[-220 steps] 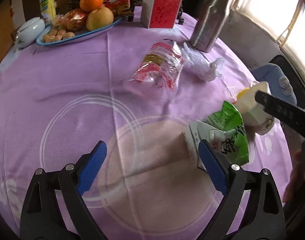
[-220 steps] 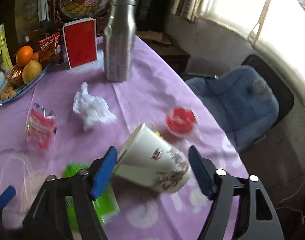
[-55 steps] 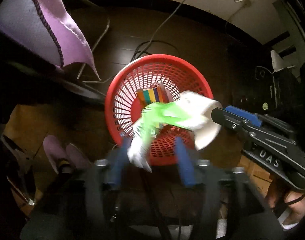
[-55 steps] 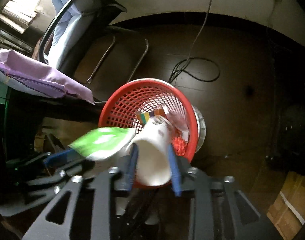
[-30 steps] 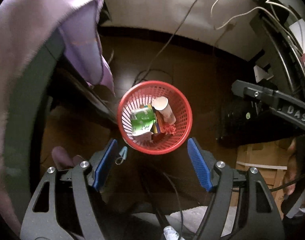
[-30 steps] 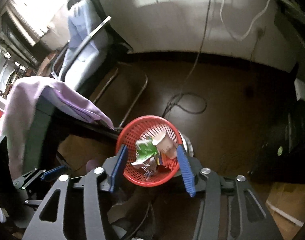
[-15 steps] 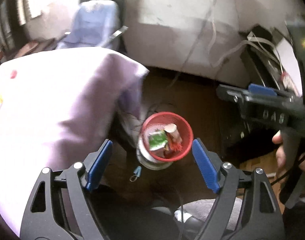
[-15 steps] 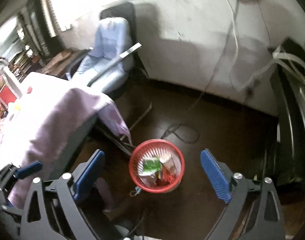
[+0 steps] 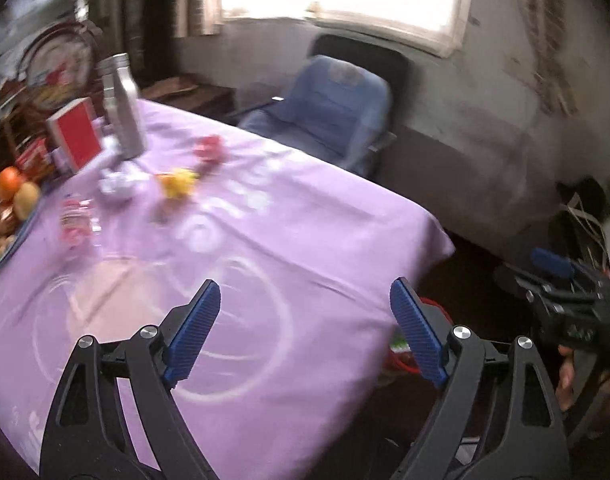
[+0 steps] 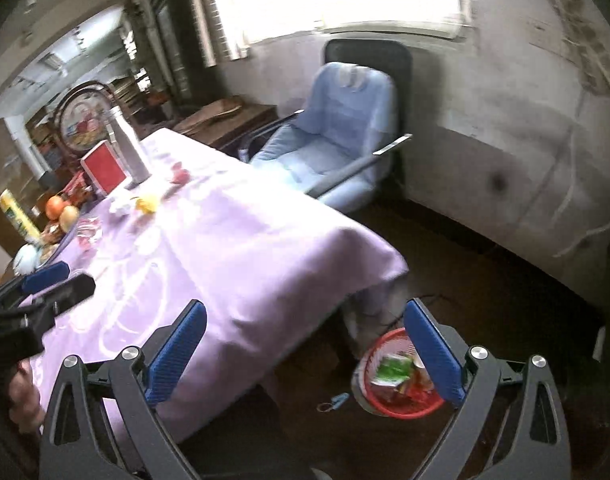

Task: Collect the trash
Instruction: 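Raise both open tools from the basket and move them over the table, then grasp the red-and-gold snack bag with the left tool and lift it, then grasp the yellow mesh scrubber with the right tool and lift it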

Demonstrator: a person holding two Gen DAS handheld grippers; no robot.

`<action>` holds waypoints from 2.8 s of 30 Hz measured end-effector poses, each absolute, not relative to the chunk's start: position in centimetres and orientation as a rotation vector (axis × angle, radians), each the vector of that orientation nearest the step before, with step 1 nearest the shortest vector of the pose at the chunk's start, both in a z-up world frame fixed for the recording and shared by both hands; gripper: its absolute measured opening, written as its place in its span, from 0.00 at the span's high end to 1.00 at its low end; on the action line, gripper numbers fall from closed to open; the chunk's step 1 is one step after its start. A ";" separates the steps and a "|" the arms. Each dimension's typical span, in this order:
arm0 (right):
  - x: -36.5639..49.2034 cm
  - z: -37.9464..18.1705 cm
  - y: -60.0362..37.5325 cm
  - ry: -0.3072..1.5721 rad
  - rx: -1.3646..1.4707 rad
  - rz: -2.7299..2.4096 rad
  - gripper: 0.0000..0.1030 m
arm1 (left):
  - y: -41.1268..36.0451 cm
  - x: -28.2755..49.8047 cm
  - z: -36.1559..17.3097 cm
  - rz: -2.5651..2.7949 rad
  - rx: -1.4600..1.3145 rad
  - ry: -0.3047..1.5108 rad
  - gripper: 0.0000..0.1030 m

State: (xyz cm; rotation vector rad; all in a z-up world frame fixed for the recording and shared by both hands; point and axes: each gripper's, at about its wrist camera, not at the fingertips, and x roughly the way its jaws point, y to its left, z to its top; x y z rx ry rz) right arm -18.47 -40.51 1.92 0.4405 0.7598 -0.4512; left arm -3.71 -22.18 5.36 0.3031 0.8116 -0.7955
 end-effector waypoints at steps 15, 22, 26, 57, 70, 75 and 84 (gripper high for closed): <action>-9.7 1.6 -36.9 0.816 0.415 -0.315 0.06 | -15.7 9.0 4.8 -0.484 0.191 0.835 0.17; -7.4 0.8 -37.9 0.835 0.438 -0.311 0.06 | -14.1 15.0 3.8 -0.351 0.147 0.871 0.17; -5.6 0.8 -38.6 0.836 0.447 -0.309 0.06 | -13.8 17.2 2.8 -0.351 0.140 0.909 0.17; 7.9 -2.8 -33.5 0.899 0.358 -0.104 0.06 | -10.2 24.6 -1.8 -0.167 0.114 0.967 0.87; 19.7 -4.7 -29.5 0.995 0.167 -0.033 0.15 | -8.8 22.3 0.4 -0.189 0.047 0.931 0.86; 22.6 -5.7 -28.9 1.029 0.172 -0.031 0.35 | -8.1 23.0 -0.3 -0.168 0.037 0.954 0.86; 17.0 -3.3 -29.2 0.946 0.243 0.032 0.69 | -8.5 22.0 1.0 -0.221 0.021 0.912 0.86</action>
